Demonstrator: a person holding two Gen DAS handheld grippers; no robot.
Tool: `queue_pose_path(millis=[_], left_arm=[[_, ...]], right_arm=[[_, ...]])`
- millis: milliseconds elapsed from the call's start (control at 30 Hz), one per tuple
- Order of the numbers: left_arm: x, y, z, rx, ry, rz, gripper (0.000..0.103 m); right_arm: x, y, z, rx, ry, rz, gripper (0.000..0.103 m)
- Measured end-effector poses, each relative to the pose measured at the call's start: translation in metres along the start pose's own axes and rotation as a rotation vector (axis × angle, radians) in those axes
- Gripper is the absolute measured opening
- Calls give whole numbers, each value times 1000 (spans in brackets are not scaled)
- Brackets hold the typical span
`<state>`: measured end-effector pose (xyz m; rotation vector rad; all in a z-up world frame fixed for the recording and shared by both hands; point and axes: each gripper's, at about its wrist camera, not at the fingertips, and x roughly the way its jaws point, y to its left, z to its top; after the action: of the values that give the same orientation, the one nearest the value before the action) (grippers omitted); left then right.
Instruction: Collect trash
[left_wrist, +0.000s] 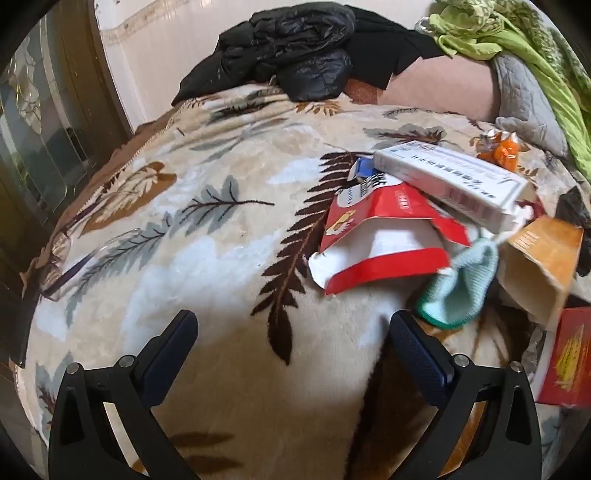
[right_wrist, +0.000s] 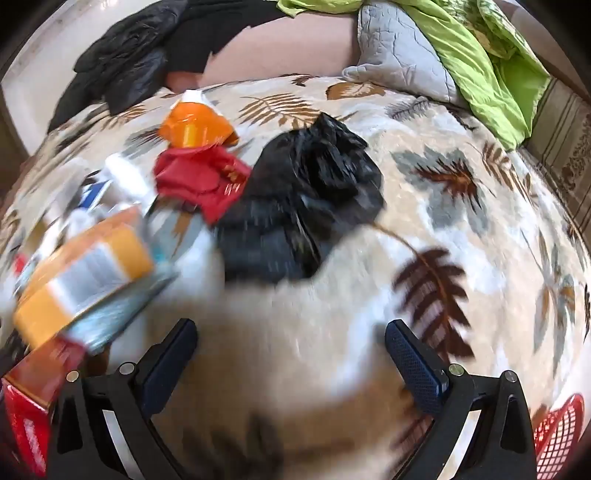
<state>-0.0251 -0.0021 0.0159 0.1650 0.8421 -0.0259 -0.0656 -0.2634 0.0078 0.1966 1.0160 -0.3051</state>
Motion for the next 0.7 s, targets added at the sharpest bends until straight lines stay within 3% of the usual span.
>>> queue_pose_path(millis=[167, 367, 567, 700], left_arm=[[-34, -4, -8, 5, -82, 3, 103], [-84, -7, -30, 15, -160, -46, 103], [-126, -5, -59, 49, -218, -62, 103], [-155, 6, -82, 19, -261, -80, 103]], right_arm=[[-49, -11, -33, 0, -77, 32, 103], [-109, -12, -71, -24, -215, 70, 103], [-145, -16, -108, -48, -313, 30, 103], [-172, -19, -129, -59, -416, 16, 102]])
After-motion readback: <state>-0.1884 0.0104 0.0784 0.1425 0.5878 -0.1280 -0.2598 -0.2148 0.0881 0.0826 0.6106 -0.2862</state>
